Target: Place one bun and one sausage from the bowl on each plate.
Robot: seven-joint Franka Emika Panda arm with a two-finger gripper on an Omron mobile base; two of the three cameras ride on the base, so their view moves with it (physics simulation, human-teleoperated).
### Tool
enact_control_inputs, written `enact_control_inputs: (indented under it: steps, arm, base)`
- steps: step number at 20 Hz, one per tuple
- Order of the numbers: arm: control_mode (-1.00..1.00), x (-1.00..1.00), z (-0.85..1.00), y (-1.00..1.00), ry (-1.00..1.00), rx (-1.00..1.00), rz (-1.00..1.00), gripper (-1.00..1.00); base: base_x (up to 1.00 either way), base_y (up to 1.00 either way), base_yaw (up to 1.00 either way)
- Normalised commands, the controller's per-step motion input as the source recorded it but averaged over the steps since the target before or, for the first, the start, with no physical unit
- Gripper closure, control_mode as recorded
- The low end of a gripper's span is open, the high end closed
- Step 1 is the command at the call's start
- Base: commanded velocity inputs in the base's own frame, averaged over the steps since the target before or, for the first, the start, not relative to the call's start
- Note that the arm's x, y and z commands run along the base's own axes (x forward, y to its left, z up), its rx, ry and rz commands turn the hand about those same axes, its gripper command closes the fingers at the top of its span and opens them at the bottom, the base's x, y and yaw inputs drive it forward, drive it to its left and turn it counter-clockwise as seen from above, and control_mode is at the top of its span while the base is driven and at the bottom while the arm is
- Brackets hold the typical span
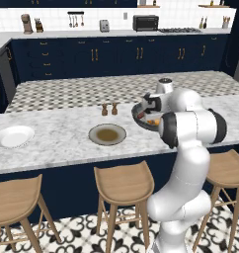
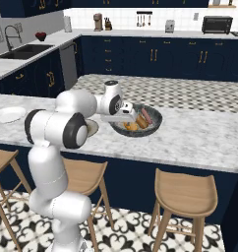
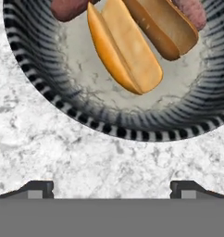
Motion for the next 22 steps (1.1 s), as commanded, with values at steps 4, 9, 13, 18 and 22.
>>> enact_control_inputs:
  steps: [4,9,13,18,22]
  arm:
    - [-1.00,0.20,0.00,0.01,0.06,0.00,0.00,-1.00]
    - [-1.00,0.21,0.00,0.00,0.03,0.00,0.00,-1.00]
    - [-1.00,0.41,0.00,0.00,0.00,0.00,0.00,-1.00]
    - [-1.00,0.57,-0.20,-0.02,0.00,0.00,0.00,-1.00]
    - [-1.00,0.43,-0.36,-0.06,0.00,0.00,0.00,-1.00]
  base:
    - [0.00,0.00,0.00]
    - [0.00,0.00,0.00]
    - [0.00,0.00,0.00]
    - [0.00,0.00,0.00]
    - [0.00,0.00,0.00]
